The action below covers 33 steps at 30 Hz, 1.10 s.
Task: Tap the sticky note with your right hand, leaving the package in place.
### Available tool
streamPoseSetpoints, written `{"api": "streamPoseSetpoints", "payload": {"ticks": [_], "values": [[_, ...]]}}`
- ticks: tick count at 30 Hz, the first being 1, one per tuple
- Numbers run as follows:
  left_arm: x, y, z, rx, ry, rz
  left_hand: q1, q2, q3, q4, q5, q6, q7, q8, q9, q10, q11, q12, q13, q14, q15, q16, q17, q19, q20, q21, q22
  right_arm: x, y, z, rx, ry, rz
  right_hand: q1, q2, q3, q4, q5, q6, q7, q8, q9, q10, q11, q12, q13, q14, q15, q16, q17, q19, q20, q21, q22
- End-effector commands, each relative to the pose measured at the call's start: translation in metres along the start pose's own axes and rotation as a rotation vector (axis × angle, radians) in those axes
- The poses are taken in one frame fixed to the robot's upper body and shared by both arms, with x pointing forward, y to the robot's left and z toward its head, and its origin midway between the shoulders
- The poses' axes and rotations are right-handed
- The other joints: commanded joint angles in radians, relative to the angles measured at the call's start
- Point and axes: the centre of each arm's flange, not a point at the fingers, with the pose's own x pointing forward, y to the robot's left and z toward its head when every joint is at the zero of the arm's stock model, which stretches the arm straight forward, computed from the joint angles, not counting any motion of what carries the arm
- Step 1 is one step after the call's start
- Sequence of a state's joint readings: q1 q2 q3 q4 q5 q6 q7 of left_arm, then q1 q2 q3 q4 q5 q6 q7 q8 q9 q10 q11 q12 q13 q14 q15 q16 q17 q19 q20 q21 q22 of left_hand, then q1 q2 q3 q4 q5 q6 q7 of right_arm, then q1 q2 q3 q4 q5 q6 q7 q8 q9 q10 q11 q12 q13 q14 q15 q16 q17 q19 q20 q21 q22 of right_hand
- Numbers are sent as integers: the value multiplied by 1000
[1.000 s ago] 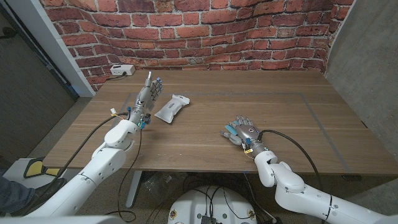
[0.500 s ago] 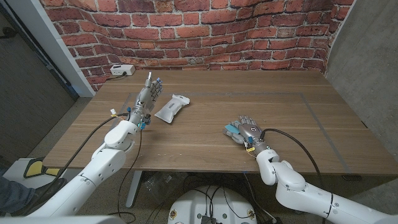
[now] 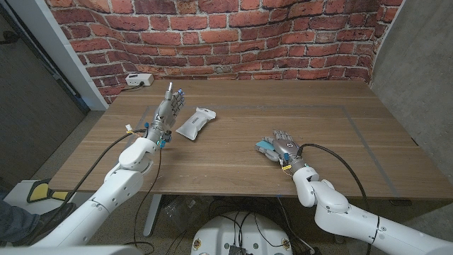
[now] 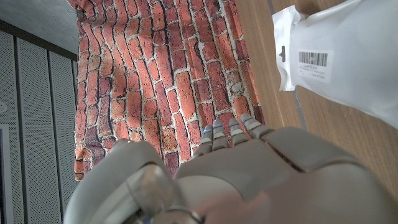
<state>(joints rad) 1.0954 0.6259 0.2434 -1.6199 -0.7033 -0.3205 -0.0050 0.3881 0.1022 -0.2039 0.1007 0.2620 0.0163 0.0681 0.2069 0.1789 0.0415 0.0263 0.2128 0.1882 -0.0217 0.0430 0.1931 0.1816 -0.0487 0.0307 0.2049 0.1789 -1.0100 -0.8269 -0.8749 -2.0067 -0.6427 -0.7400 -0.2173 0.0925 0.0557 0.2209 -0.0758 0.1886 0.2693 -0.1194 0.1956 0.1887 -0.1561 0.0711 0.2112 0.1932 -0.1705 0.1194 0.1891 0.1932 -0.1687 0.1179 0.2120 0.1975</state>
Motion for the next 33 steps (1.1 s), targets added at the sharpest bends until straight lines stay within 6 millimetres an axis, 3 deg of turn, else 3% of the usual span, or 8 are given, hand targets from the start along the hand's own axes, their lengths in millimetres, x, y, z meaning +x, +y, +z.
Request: {"api": "streamPoseSetpoints", "payload": {"ticks": [1,10,26,33], "values": [[3,1,1,3,-4,3,7,3,-5,-1,-7,7,3,-3,6,3,0,-1,3,-3,-1,-4,2,-1,4,0,5,-1,-4,-11,4,25,-6,4,2,0,-4,2,-1,4,-1,5,-3,-1,7,5,-121,6,7,3,-174,9,8,4],[6,-3,1,5,-4,-4,8,4,-6,-1,-8,8,5,-3,6,4,0,-1,3,-2,-2,-4,2,-2,4,0,5,-7,-3,-17,19,31,-1,4,2,0,-5,3,2,-1,1,5,1,-5,9,5,-114,2,9,2,-168,8,10,4],[6,-6,4,9,-6,-6,10,6,-7,-1,-10,10,3,-4,6,5,-1,-2,3,-2,-2,-5,2,-4,5,0,5,2,-7,-11,-7,45,-13,5,2,1,-6,3,3,0,2,5,3,-5,11,5,-110,2,10,2,-167,10,11,4],[6,-6,6,12,-6,-5,10,6,-7,-1,-11,11,1,-5,6,5,-1,-2,3,-2,-2,-4,2,-3,6,0,5,5,-12,-18,3,75,-24,5,1,1,-6,3,4,2,3,5,11,-4,14,4,-103,4,12,2,-162,15,13,4]]}}
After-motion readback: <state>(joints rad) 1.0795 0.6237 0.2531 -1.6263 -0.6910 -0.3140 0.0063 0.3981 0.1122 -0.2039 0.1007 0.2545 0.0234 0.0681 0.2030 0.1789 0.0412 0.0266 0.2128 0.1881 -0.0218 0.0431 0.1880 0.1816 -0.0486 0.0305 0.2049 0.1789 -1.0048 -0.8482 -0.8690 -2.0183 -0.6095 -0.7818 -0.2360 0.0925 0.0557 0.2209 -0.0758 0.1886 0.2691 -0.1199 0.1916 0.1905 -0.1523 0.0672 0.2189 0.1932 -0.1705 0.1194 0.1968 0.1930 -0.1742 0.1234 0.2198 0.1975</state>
